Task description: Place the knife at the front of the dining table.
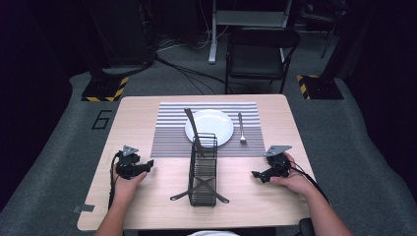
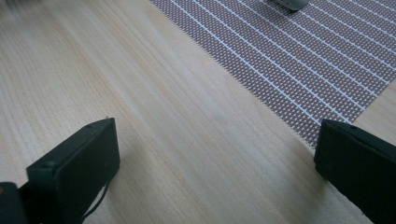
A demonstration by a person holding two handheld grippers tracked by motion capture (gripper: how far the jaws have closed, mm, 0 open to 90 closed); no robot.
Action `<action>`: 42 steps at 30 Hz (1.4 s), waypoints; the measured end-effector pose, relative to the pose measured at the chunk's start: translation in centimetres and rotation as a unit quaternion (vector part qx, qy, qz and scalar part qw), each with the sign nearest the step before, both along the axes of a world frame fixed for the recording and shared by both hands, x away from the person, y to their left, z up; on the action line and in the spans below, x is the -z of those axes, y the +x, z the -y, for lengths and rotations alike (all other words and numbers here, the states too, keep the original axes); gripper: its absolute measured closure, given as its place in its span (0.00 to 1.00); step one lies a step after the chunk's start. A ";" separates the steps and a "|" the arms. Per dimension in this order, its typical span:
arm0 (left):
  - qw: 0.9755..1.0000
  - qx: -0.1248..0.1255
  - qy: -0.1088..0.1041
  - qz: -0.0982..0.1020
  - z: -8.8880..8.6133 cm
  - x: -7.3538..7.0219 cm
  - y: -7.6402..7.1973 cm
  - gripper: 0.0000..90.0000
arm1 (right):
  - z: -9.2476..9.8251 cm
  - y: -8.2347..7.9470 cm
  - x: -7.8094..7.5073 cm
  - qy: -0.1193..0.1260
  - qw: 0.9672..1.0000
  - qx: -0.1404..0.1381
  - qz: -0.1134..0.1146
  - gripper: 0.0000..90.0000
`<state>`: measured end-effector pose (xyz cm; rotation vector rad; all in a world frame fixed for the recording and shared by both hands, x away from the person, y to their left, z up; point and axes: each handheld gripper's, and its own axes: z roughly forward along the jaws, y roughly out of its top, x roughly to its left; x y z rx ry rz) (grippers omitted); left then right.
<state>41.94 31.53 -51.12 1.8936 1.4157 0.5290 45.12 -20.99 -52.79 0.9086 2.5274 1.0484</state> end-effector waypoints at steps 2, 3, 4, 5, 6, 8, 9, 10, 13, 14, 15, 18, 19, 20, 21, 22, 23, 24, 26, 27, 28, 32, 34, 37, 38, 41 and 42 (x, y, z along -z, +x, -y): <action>1.000 0.005 -0.006 -0.006 0.2 -0.3 -0.1 0.42 | 0.0 0.0 0.0 0.000 1.000 0.000 0.000 0.00; 1.000 0.006 -0.009 -0.007 0.3 -0.3 -0.2 0.43 | 0.0 0.0 0.0 0.000 1.000 0.000 0.000 0.00; 1.000 0.006 -0.014 -0.011 0.5 -0.5 -0.2 0.44 | 0.0 0.0 0.0 0.000 1.000 0.000 0.000 0.00; 1.000 0.010 -0.014 -0.012 0.5 -0.6 -0.3 0.44 | 0.0 0.0 0.0 0.000 1.000 0.000 0.000 0.00; 1.000 0.010 -0.017 -0.008 0.7 -0.7 -0.4 0.45 | 0.0 0.0 0.0 0.000 1.000 0.000 0.000 0.00; 1.000 0.011 -0.015 -0.008 0.9 -0.9 -0.4 0.46 | 0.0 0.0 0.0 0.000 1.000 0.000 0.000 0.00; 1.000 0.012 -0.014 -0.011 1.0 -1.0 -0.5 0.46 | 0.0 0.0 0.0 0.000 1.000 0.000 0.000 0.00; 1.000 0.014 -0.012 -0.012 1.2 -1.1 -0.5 0.46 | 0.0 0.0 0.0 0.000 1.000 0.000 0.000 0.00; 1.000 0.022 -0.005 -0.011 1.6 -1.5 -0.6 0.47 | 0.0 0.0 0.0 0.000 1.000 0.000 0.000 0.00; 1.000 0.025 -0.002 -0.016 1.7 -1.8 -0.7 0.47 | 0.0 0.0 0.0 0.000 1.000 0.000 0.000 0.00; 1.000 0.024 -0.005 -0.013 1.9 -1.9 -0.7 0.47 | 0.0 0.0 0.0 0.000 1.000 0.000 0.000 0.00; 0.999 0.032 -0.026 -0.014 2.3 -2.7 -0.7 0.47 | 0.0 0.0 0.0 0.000 1.000 0.000 0.000 0.00; 0.999 0.033 -0.037 -0.015 2.4 -3.0 -0.7 0.47 | 0.0 0.0 0.0 0.000 1.000 0.000 0.000 0.00; 0.998 0.033 -0.042 -0.014 2.5 -3.1 -0.7 0.47 | 0.0 0.0 0.0 0.000 1.000 0.000 0.000 0.00; 0.998 0.033 -0.042 -0.014 2.5 -3.1 -0.7 0.47 | 0.0 0.0 0.0 0.000 1.000 0.000 0.000 0.00; 0.998 0.039 -0.046 -0.014 2.9 -3.5 -0.6 0.47 | 0.0 0.0 0.0 0.000 1.000 0.000 0.000 0.00; 0.998 0.040 -0.041 -0.013 3.1 -3.6 -0.6 0.47 | 0.0 0.0 0.0 0.000 1.000 0.000 0.000 0.00; 0.998 0.039 -0.038 -0.012 3.2 -3.6 -0.6 0.47 | 0.0 0.0 0.0 0.000 1.000 0.000 0.000 0.00; 0.999 0.041 -0.034 -0.014 3.6 -3.8 -0.4 0.47 | 0.0 0.0 0.0 0.000 1.000 0.000 0.000 0.00; 0.998 0.043 -0.033 -0.014 3.7 -3.9 -0.4 0.47 | 0.0 0.0 0.0 0.000 1.000 0.000 0.000 0.00; 0.998 0.045 -0.033 -0.010 3.9 -4.0 -0.3 0.47 | 0.0 0.0 0.0 0.000 1.000 0.000 0.000 0.00; 0.998 0.058 -0.035 -0.013 4.4 -4.7 0.0 0.49 | 0.0 0.0 0.0 0.000 1.000 0.000 0.000 0.00; 0.997 0.061 -0.035 -0.014 4.7 -5.2 0.2 0.50 | 0.0 0.0 0.0 0.000 1.000 0.000 0.000 0.00; 0.997 0.069 -0.038 -0.016 5.1 -5.7 0.4 0.51 | 0.0 0.0 0.0 0.000 1.000 0.000 0.000 0.00; 0.997 0.070 -0.038 -0.013 5.2 -5.8 0.5 0.51 | 0.0 0.0 0.0 0.000 1.000 0.000 0.000 0.00; 0.996 0.072 -0.041 -0.014 5.5 -6.2 0.6 0.55 | 0.0 0.0 0.0 0.000 1.000 0.000 0.000 0.00; 0.996 0.079 -0.045 -0.013 5.6 -6.5 0.8 0.55 | 0.0 0.0 0.0 0.000 1.000 0.000 0.000 0.00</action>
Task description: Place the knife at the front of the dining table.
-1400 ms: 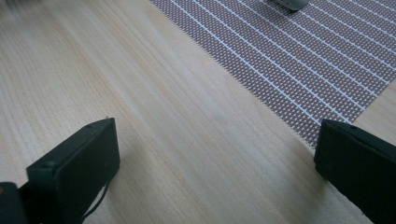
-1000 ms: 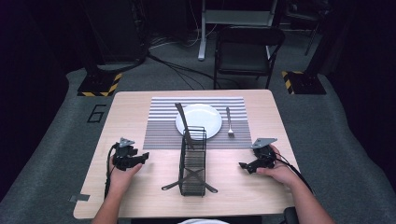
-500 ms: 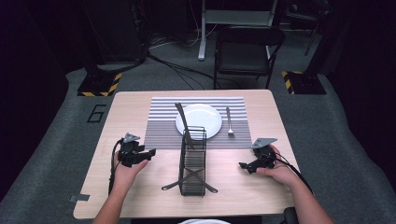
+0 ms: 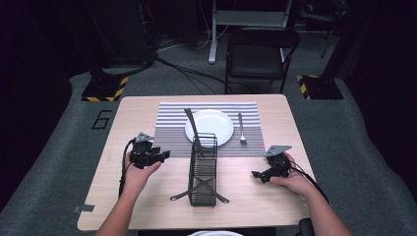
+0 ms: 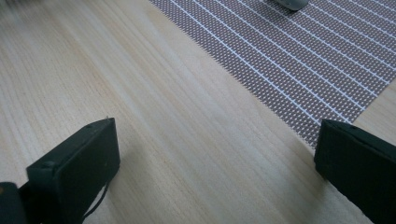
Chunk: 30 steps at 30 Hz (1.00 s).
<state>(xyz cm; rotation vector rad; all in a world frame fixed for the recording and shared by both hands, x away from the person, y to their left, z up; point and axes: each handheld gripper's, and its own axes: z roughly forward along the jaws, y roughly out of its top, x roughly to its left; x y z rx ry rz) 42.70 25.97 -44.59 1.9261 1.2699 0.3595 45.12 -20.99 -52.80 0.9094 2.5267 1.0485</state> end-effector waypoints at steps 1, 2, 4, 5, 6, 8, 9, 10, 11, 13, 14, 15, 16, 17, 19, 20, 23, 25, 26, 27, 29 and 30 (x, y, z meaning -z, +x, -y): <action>1.000 0.002 -0.003 0.000 0.1 -0.2 0.1 0.56 | 0.0 0.0 0.0 0.000 1.000 0.000 0.000 0.00; 1.000 0.003 -0.004 0.000 0.2 -0.5 0.2 0.56 | 0.0 0.0 0.0 0.000 1.000 0.000 0.000 0.00; 1.000 0.007 -0.002 0.001 0.4 -0.9 0.3 0.56 | 0.0 0.0 0.0 0.000 1.000 0.000 0.000 0.00; 1.000 0.009 -0.001 0.002 0.5 -1.1 0.3 0.57 | 0.0 0.0 0.0 0.000 1.000 -0.001 0.000 0.00; 1.000 0.010 -0.003 0.006 0.7 -1.3 0.4 0.57 | 0.0 0.0 0.0 0.000 1.000 0.000 0.000 0.00; 1.000 0.012 -0.004 0.010 0.9 -1.7 0.4 0.57 | 0.0 0.0 0.0 0.000 1.000 0.000 0.000 0.00; 1.000 0.013 -0.004 0.013 1.1 -1.9 0.4 0.57 | 0.0 0.0 0.0 0.000 1.000 -0.001 0.000 0.00; 1.000 0.016 -0.002 0.013 1.2 -2.2 0.4 0.57 | 0.0 0.0 0.0 0.000 1.000 0.000 0.000 0.00; 1.000 0.018 -0.001 0.015 1.2 -2.3 0.5 0.57 | 0.0 0.0 0.0 0.000 1.000 0.000 0.000 0.00; 1.000 0.019 -0.001 0.019 1.4 -2.6 0.6 0.57 | 0.0 0.0 0.0 0.000 1.000 0.000 0.000 0.00; 1.000 0.021 -0.001 0.019 1.4 -2.7 0.6 0.56 | 0.0 0.0 0.0 0.000 1.000 0.000 0.000 0.00; 1.000 0.022 0.000 0.021 1.5 -2.9 0.7 0.56 | 0.0 0.0 0.0 0.000 1.000 0.000 0.000 0.00; 1.000 0.023 -0.001 0.021 1.6 -3.1 0.7 0.56 | 0.0 0.0 0.0 0.000 1.000 0.000 0.000 0.00; 0.999 0.024 -0.003 0.023 1.7 -3.2 0.7 0.56 | 0.0 0.0 0.0 0.000 1.000 0.000 0.000 0.00; 0.999 0.031 -0.007 0.021 1.9 -3.6 0.7 0.56 | 0.0 0.0 0.0 0.000 1.000 0.000 0.000 0.00; 0.999 0.032 -0.009 0.024 2.0 -3.7 0.7 0.56 | 0.0 0.0 0.0 0.000 1.000 0.000 0.000 0.00; 0.999 0.040 -0.009 0.030 2.4 -4.3 0.7 0.56 | 0.0 0.0 0.0 0.000 1.000 0.000 0.000 0.00; 0.998 0.045 -0.006 0.034 2.6 -4.7 0.8 0.56 | 0.0 0.0 0.0 0.000 1.000 0.000 0.000 0.00; 0.998 0.047 -0.007 0.035 2.8 -4.9 0.8 0.56 | 0.0 0.0 0.0 0.000 1.000 0.000 0.000 0.00; 0.998 0.050 -0.005 0.037 3.0 -5.1 0.8 0.56 | 0.0 0.0 0.0 0.000 1.000 0.000 0.000 0.00; 0.998 0.055 -0.005 0.037 3.3 -5.3 0.9 0.56 | 0.0 0.0 0.0 0.000 1.000 0.000 0.000 0.00; 0.998 0.058 -0.002 0.038 3.5 -5.5 0.9 0.56 | 0.0 0.0 0.0 0.000 1.000 0.000 0.000 0.00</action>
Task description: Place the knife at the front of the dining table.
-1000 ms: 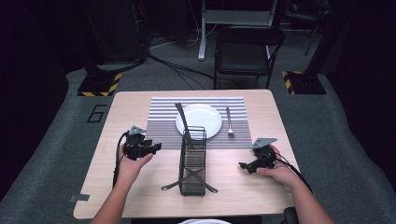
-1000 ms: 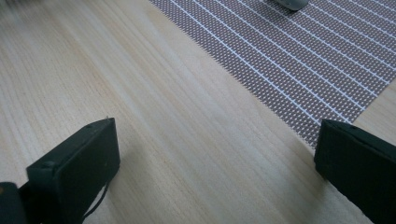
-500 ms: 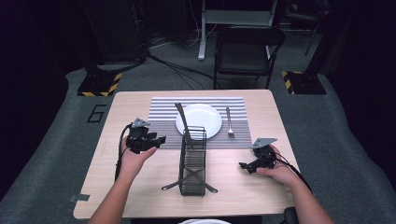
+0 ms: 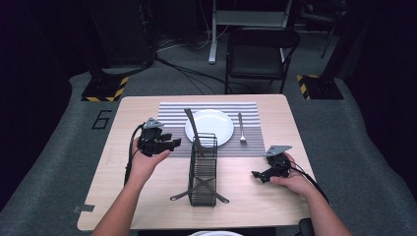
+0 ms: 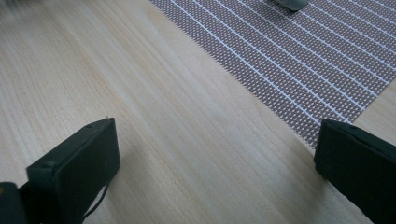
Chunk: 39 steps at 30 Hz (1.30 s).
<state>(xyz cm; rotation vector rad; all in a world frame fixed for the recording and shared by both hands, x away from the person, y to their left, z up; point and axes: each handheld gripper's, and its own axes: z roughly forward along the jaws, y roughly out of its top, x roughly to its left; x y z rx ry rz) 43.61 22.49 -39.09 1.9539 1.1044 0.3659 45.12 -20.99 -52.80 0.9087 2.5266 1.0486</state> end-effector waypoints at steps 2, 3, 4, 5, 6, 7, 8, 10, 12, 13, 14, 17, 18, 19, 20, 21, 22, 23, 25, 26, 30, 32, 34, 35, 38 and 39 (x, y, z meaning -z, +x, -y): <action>1.000 0.002 -0.003 0.004 0.4 -0.3 0.1 0.55 | 0.0 0.0 0.0 0.000 1.000 0.000 0.000 0.00; 1.000 0.002 -0.003 0.004 0.4 -0.3 0.1 0.55 | 0.0 0.0 0.0 0.000 1.000 0.000 0.000 0.00; 1.000 0.003 -0.005 0.010 0.7 -0.6 0.2 0.55 | 0.0 0.0 0.0 0.000 1.000 0.000 0.000 0.00; 1.000 0.005 -0.005 0.010 0.8 -0.7 0.2 0.55 | 0.0 0.0 0.0 0.000 1.000 0.000 0.000 0.00; 1.000 0.007 -0.002 0.009 0.9 -0.8 0.3 0.55 | 0.0 0.0 0.0 0.000 1.000 0.000 0.000 0.00; 1.000 0.009 -0.002 0.010 1.0 -0.9 0.4 0.55 | 0.0 0.0 0.0 0.000 1.000 0.000 0.000 0.00; 1.000 0.008 -0.002 0.010 1.1 -0.9 0.5 0.55 | 0.0 0.0 0.0 0.000 1.000 0.000 0.000 0.00; 1.000 0.011 -0.002 0.010 1.4 -1.0 0.6 0.55 | 0.0 0.0 0.0 0.000 1.000 0.000 0.000 0.00; 1.000 0.015 0.000 0.010 1.6 -1.1 0.8 0.55 | 0.0 0.0 0.0 0.000 1.000 -0.001 0.000 0.00; 1.000 0.016 -0.004 0.011 1.8 -1.1 0.9 0.55 | 0.0 0.0 0.0 0.000 1.000 0.000 0.000 0.00; 1.000 0.018 -0.002 0.010 1.9 -1.1 0.9 0.55 | 0.0 0.0 0.0 0.000 1.000 0.000 0.000 0.00; 1.000 0.022 -0.001 0.010 2.3 -1.1 1.2 0.55 | 0.0 0.0 0.0 0.000 1.000 0.000 0.000 0.00; 1.000 0.022 -0.003 0.009 2.4 -1.1 1.3 0.55 | 0.0 0.0 0.0 0.000 1.000 0.000 0.000 0.00; 1.000 0.022 -0.003 0.009 2.4 -1.1 1.3 0.55 | 0.0 0.0 0.0 0.000 1.000 0.000 0.000 0.00; 1.000 0.025 0.000 0.007 2.7 -1.1 1.4 0.55 | 0.0 0.0 0.0 0.000 1.000 0.000 0.000 0.00; 1.000 0.025 0.000 0.006 2.8 -1.0 1.4 0.55 | 0.0 0.0 0.0 0.000 1.000 0.000 0.000 0.00; 1.000 0.029 0.003 0.005 2.8 -1.0 1.5 0.55 | 0.0 0.0 0.0 0.000 1.000 0.000 0.000 0.00; 1.000 0.029 0.001 0.005 3.0 -1.0 1.6 0.55 | 0.0 0.0 0.0 0.000 1.000 0.000 0.000 0.00; 1.000 0.030 0.001 0.004 3.0 -0.9 1.6 0.55 | 0.0 0.0 0.0 0.000 1.000 0.000 0.000 0.00; 1.000 0.029 0.001 0.004 3.3 -0.8 1.8 0.55 | 0.0 0.0 0.0 0.000 1.000 0.000 0.000 0.00; 1.000 0.031 0.000 0.002 3.6 -0.7 2.0 0.55 | 0.0 0.0 0.0 -0.002 1.000 -0.003 0.001 0.00; 0.999 0.034 0.002 -0.001 3.8 -0.6 2.2 0.55 | 0.1 0.0 0.0 -0.002 1.000 -0.003 0.001 0.00; 1.000 0.031 -0.002 -0.001 4.0 -0.4 2.3 0.55 | 0.0 0.0 0.0 0.001 1.000 0.002 0.000 0.00; 0.999 0.035 -0.002 -0.001 4.0 -0.4 2.4 0.55 | 0.0 0.0 0.0 -0.002 1.000 -0.003 0.000 0.00; 0.999 0.036 -0.006 -0.001 4.4 -0.2 2.6 0.55 | 0.0 0.0 0.0 0.000 1.000 -0.001 0.000 0.00; 0.999 0.038 -0.006 -0.001 4.5 -0.2 2.7 0.55 | 0.0 0.0 0.0 0.000 1.000 -0.001 0.000 0.00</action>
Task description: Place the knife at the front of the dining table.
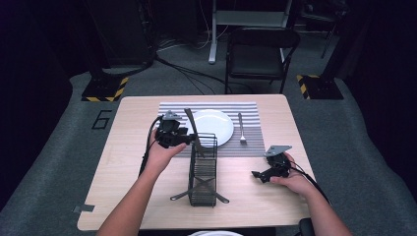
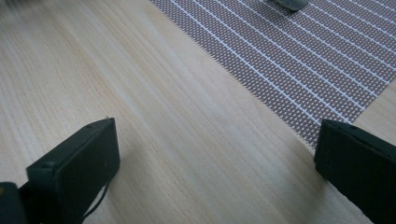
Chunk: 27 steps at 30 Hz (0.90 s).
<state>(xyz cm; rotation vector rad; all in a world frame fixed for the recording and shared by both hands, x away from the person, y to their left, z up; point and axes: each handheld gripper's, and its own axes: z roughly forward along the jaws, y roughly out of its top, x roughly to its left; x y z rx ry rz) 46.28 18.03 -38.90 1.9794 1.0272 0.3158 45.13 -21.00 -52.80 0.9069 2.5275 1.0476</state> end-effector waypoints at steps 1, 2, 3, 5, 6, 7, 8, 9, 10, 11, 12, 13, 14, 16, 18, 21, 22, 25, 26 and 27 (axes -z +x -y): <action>1.000 0.001 -0.001 0.000 0.1 0.0 0.0 0.55 | 0.0 0.0 0.0 0.000 1.000 0.000 0.000 0.00; 1.000 0.002 -0.002 0.000 0.3 0.0 0.0 0.55 | 0.0 0.0 0.0 0.000 1.000 0.000 0.000 0.00; 1.000 0.005 -0.003 0.001 0.4 0.0 0.1 0.55 | 0.0 0.0 0.0 0.000 1.000 0.000 0.000 0.00; 1.000 0.007 -0.005 0.002 0.6 0.1 0.1 0.56 | 0.0 0.0 0.0 0.000 1.000 0.001 0.000 0.00; 1.000 0.010 -0.002 0.001 0.7 0.1 0.2 0.56 | 0.0 0.0 0.0 0.001 1.000 0.001 0.000 0.00; 1.000 0.010 -0.007 0.001 0.8 0.1 0.2 0.56 | 0.0 0.0 0.0 -0.002 1.000 -0.003 0.001 0.00; 1.000 0.010 -0.007 0.001 0.8 0.1 0.2 0.56 | 0.0 0.0 0.0 -0.002 1.000 -0.003 0.001 0.00; 1.000 0.012 -0.007 0.002 1.0 0.1 0.4 0.56 | 0.0 0.0 0.0 -0.002 1.000 -0.003 0.001 0.00; 1.000 0.014 -0.008 0.003 1.0 0.1 0.4 0.56 | 0.0 0.0 0.0 -0.002 1.000 -0.003 0.001 0.00; 1.000 0.013 -0.010 0.005 1.1 0.1 0.5 0.56 | 0.0 0.0 0.0 -0.002 1.000 -0.003 0.001 0.00; 1.000 0.013 -0.009 0.005 1.1 0.1 0.5 0.57 | 0.0 0.0 0.0 -0.002 1.000 -0.003 0.001 0.00; 1.000 0.014 -0.007 0.006 1.1 0.2 0.5 0.58 | 0.0 0.0 0.0 -0.002 1.000 -0.003 0.001 0.00; 1.000 0.014 -0.007 0.006 1.1 0.2 0.5 0.60 | 0.0 0.0 0.0 -0.002 1.000 -0.003 0.001 0.00; 1.000 0.013 -0.006 0.008 1.2 0.3 0.6 0.65 | 0.0 0.0 0.0 -0.002 1.000 -0.003 0.001 0.00; 1.000 0.015 -0.006 0.009 1.3 0.3 0.7 0.69 | 0.0 0.0 0.0 -0.001 1.000 -0.001 0.000 0.00; 1.000 0.018 -0.007 0.014 1.4 0.3 0.7 0.73 | 0.0 0.0 0.0 0.000 1.000 0.000 0.000 0.00; 1.000 0.019 -0.004 0.017 1.4 0.3 0.7 0.75 | 0.0 0.0 0.0 0.000 1.000 0.000 0.000 0.00; 1.000 0.020 -0.001 0.020 1.4 0.3 0.7 0.81 | 0.0 0.0 0.0 0.000 1.000 0.000 0.000 0.00; 0.999 0.024 0.003 0.024 1.5 0.3 0.6 0.83 | 0.0 0.0 0.0 0.000 1.000 0.000 0.000 0.00; 0.999 0.022 0.005 0.026 1.5 0.3 0.6 0.84 | 0.0 0.0 0.0 -0.002 1.000 -0.003 0.001 0.00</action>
